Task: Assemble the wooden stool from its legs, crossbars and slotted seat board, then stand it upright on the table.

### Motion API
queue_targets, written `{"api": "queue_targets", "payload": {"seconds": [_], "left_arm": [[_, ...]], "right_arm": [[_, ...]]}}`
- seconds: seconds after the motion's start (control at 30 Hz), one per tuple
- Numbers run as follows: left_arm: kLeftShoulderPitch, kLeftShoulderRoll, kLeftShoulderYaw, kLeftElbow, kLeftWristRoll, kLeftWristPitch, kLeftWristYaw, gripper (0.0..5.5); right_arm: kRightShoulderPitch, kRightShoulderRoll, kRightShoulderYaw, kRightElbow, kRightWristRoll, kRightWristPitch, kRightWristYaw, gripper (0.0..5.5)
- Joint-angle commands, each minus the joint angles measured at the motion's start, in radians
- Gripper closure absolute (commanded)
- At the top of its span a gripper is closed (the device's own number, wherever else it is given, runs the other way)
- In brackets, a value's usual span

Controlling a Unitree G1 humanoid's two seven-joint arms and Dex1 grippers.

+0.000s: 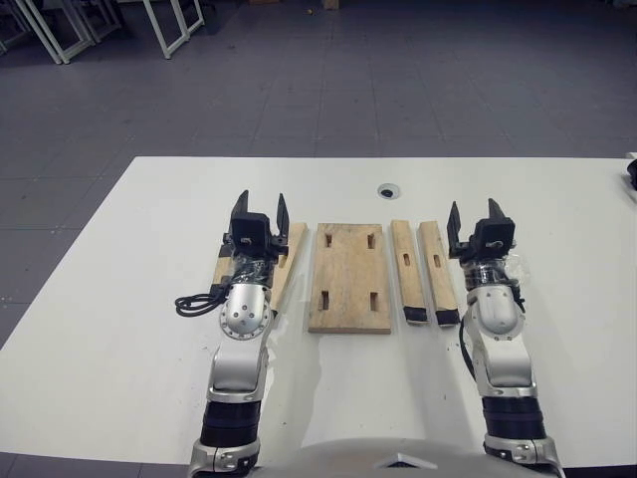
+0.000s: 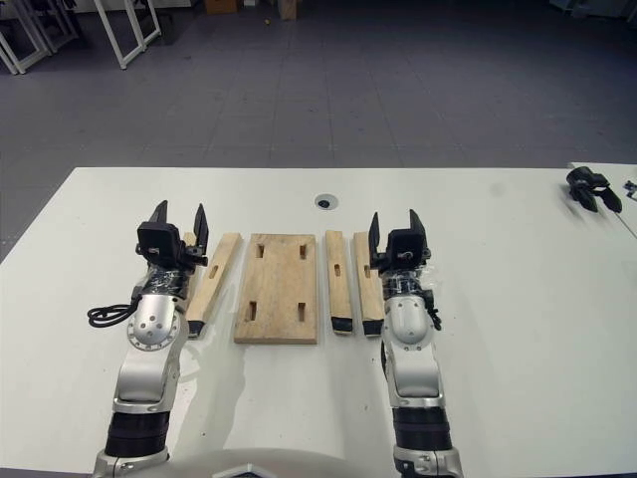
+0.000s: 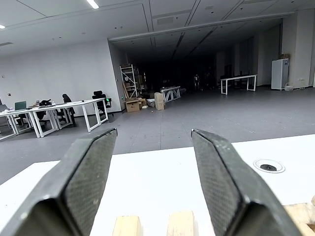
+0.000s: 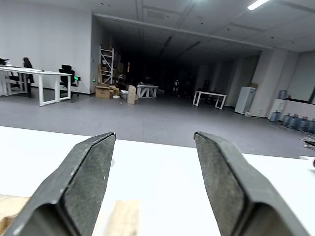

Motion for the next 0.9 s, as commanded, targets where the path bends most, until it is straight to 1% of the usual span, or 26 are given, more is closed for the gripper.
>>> {"api": "queue_targets", "payload": {"seconds": [0.03, 0.1, 0.17, 0.23, 0.3, 0.47, 0.6, 0.67, 0.7, 0.73, 0.83, 0.9], "left_arm": [[0.02, 0.003, 0.001, -0.002, 0.005, -0.011, 0.003, 2.71], [0.035, 0.0, -0.003, -0.012, 0.012, -0.011, 0.008, 2.71], [0.042, -0.001, -0.004, -0.013, 0.014, -0.013, 0.01, 2.71], [0.047, 0.0, 0.0, -0.015, 0.013, -0.014, 0.012, 2.71], [0.051, 0.001, 0.0, -0.015, 0.013, -0.014, 0.013, 2.71], [0.055, -0.002, -0.005, -0.013, 0.015, -0.015, 0.014, 2.71], [0.061, 0.003, -0.001, -0.01, 0.012, -0.02, 0.011, 2.71], [0.064, 0.004, -0.002, -0.01, 0.012, -0.021, 0.01, 2.71], [0.064, 0.005, -0.002, -0.009, 0.012, -0.022, 0.01, 2.71], [0.061, 0.006, 0.0, -0.006, 0.011, -0.021, 0.009, 2.71], [0.058, 0.008, 0.004, -0.007, 0.006, -0.019, 0.006, 2.71], [0.052, -0.002, 0.007, -0.011, -0.025, -0.021, -0.005, 2.71]], "right_arm": [[-0.055, -0.095, -0.054, -0.126, 0.048, 0.338, 0.087, 2.58], [-0.016, -0.152, -0.062, -0.14, 0.078, 0.487, 0.163, 2.58], [0.063, -0.195, -0.126, -0.102, 0.14, 0.554, 0.234, 2.58], [0.12, -0.252, -0.136, -0.075, 0.158, 0.546, 0.305, 2.58], [0.144, -0.283, -0.122, -0.055, 0.164, 0.536, 0.348, 2.58], [0.184, -0.31, -0.056, -0.019, 0.142, 0.523, 0.379, 2.58], [0.187, -0.308, -0.036, 0.0, 0.137, 0.526, 0.367, 2.58], [0.188, -0.305, -0.037, 0.008, 0.136, 0.543, 0.352, 2.91], [0.189, -0.294, -0.047, 0.009, 0.147, 0.554, 0.343, 3.15], [0.188, -0.28, -0.056, 0.008, 0.162, 0.568, 0.337, 3.24], [0.183, -0.248, -0.074, -0.002, 0.197, 0.597, 0.326, 3.76], [0.165, -0.247, -0.083, -0.01, 0.194, 0.584, 0.308, 4.16]]}}
